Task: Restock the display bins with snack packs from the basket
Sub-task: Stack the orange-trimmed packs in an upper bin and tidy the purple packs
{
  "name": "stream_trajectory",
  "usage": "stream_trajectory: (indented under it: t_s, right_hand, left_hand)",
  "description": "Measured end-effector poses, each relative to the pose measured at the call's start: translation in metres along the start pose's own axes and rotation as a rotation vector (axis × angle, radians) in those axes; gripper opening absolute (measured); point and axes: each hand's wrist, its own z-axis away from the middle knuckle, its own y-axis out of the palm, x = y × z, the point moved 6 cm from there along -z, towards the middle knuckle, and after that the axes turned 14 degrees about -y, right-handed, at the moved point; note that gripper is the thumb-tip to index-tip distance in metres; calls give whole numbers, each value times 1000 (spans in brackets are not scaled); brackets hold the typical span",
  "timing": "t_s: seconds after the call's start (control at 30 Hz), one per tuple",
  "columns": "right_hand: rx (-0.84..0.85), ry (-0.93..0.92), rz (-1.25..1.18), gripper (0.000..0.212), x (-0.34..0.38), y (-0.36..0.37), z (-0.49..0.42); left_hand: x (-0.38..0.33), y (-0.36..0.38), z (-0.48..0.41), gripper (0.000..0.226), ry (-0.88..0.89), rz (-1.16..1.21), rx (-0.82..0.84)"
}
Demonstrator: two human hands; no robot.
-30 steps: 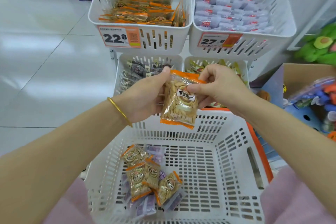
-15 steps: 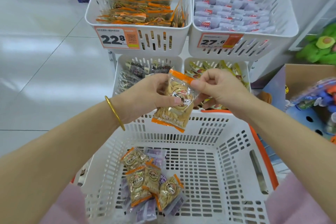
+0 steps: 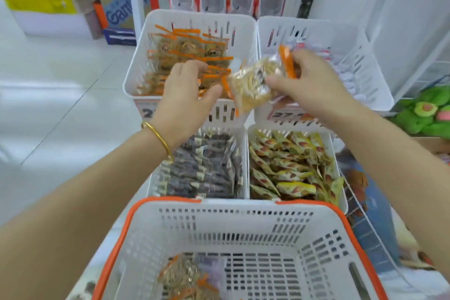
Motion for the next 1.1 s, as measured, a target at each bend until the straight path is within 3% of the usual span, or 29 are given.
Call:
stream_trajectory:
  t_s: [0.07, 0.13, 0.27, 0.43, 0.53, 0.7, 0.83, 1.0, 1.1]
  right_hand:
    - [-199, -61, 183, 21, 3, -10, -40]
    - [-274, -108, 316, 25, 3, -5, -77]
    - [-287, -93, 529, 27, -9, 18, -129]
    - [-290, -22, 849, 33, -35, 41, -152]
    - [-159, -35, 1037, 41, -43, 58, -157]
    - [184, -135, 1119, 15, -48, 65, -159]
    - [294, -266, 1266, 7, -45, 76, -154]
    - [393, -146, 1070, 21, -46, 79, -158]
    - [211, -109, 818, 20, -30, 44, -151]
  left_hand:
    - [-2, 6, -22, 46, 41, -159, -14]
    - [-5, 18, -37, 46, 85, -298, 35]
    - [-6, 42, -61, 48, 175, -466, 91]
    - [10, 61, -74, 51, 137, -500, 129]
    - [16, 66, -72, 51, 131, -494, 118]
    - [16, 60, -69, 45, 85, -413, 75]
    - [16, 62, -69, 45, 85, -431, 66]
    - [14, 60, -69, 44, 85, -423, 61]
    - [8, 46, -56, 40, 152, -375, -3]
